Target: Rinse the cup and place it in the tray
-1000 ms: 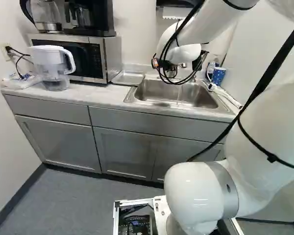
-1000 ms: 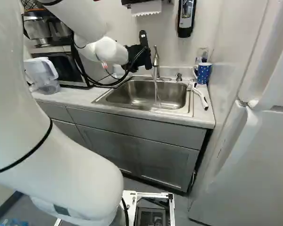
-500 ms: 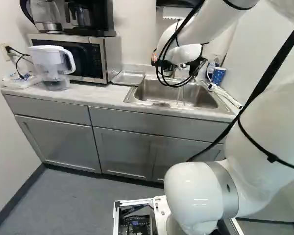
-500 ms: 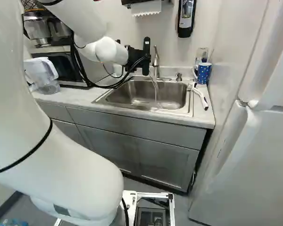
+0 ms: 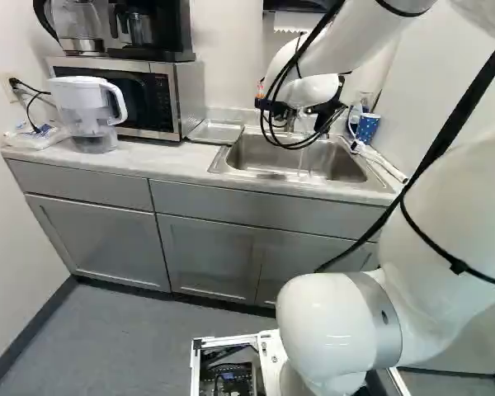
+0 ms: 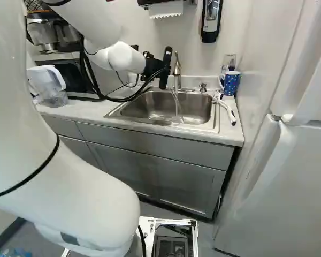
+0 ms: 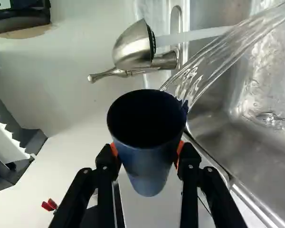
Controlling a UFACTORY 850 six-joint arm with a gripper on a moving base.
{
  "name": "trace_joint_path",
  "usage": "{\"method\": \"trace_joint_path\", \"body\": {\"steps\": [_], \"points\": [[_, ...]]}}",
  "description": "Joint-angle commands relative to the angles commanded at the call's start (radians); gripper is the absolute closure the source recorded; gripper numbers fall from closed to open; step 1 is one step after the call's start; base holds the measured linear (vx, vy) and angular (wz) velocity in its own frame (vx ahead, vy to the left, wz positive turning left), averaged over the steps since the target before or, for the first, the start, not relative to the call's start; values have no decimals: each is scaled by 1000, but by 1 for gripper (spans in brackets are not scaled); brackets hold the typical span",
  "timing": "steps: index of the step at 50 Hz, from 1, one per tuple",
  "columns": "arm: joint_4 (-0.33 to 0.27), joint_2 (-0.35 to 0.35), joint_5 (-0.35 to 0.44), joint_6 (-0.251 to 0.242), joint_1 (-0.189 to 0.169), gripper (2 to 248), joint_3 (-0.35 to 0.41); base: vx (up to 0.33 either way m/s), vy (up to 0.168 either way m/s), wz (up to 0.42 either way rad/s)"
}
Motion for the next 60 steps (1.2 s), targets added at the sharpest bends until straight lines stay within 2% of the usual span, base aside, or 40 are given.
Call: {"method": "trace_joint_path", "body": {"steps": [60], "points": [[0, 0, 0, 0, 0, 125, 0, 0, 0, 0]]}}
